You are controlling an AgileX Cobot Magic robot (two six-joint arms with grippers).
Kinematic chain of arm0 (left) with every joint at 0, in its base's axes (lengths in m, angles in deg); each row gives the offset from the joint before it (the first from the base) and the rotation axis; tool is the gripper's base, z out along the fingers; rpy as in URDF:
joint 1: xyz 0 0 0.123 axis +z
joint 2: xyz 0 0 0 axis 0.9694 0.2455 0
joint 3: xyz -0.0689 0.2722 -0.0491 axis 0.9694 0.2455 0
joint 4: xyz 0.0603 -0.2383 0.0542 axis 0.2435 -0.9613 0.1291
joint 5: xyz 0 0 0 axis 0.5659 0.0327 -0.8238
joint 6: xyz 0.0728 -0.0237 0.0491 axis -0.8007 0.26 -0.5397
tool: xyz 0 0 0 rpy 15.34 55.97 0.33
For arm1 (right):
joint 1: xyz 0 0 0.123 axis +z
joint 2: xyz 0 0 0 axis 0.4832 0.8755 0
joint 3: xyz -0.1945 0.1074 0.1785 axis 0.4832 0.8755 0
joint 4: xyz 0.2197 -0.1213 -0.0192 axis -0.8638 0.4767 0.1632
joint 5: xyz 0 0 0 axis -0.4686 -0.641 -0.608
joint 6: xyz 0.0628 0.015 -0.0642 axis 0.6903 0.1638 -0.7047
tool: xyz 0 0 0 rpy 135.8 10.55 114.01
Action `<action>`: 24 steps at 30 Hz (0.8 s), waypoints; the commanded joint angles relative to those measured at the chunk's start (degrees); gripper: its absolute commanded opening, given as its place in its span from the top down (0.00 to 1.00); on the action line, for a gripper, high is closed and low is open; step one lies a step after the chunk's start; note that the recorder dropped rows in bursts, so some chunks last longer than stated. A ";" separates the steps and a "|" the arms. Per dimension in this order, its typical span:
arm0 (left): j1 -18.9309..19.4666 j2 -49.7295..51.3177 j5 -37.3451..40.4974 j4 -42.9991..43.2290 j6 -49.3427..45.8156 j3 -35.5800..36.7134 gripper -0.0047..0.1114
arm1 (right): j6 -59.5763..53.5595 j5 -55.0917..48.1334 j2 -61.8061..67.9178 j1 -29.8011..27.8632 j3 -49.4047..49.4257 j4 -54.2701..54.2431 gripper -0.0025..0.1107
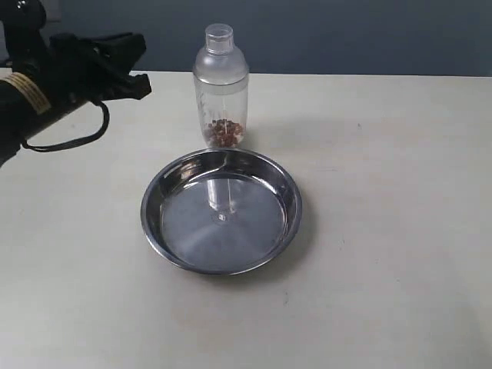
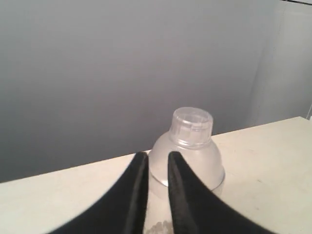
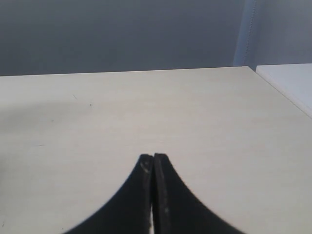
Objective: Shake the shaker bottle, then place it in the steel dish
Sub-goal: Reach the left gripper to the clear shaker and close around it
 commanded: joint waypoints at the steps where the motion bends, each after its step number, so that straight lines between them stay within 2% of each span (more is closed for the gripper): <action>1: -0.12 3.69 -6.58 1.05 -0.25 0.02 0.64 | -0.19 0.47 -0.27 -0.33 0.07 0.04 0.99; 3: -0.02 5.49 -10.99 2.33 -1.86 -0.36 0.49 | -0.19 0.47 -0.27 -0.33 0.07 0.04 0.99; 6: -0.02 8.90 -14.73 2.36 -3.15 -2.90 0.10 | -0.19 0.47 -0.27 -0.33 0.07 0.04 0.99; 7: -0.02 10.21 -15.03 3.29 -2.95 -4.07 0.05 | -0.19 0.47 -0.27 -0.33 0.07 0.04 0.99; 13: -0.02 19.11 -15.32 12.31 -0.04 -14.31 0.05 | -0.19 0.47 -0.27 -0.33 0.07 0.04 0.99; 19: -0.02 29.84 -17.31 12.92 2.39 -23.81 0.05 | -0.19 0.47 -0.27 -0.33 0.07 0.04 0.99; 24: -0.02 36.70 -20.17 15.18 4.97 -29.06 0.05 | -0.19 0.47 -0.27 -0.33 0.07 0.04 0.99</action>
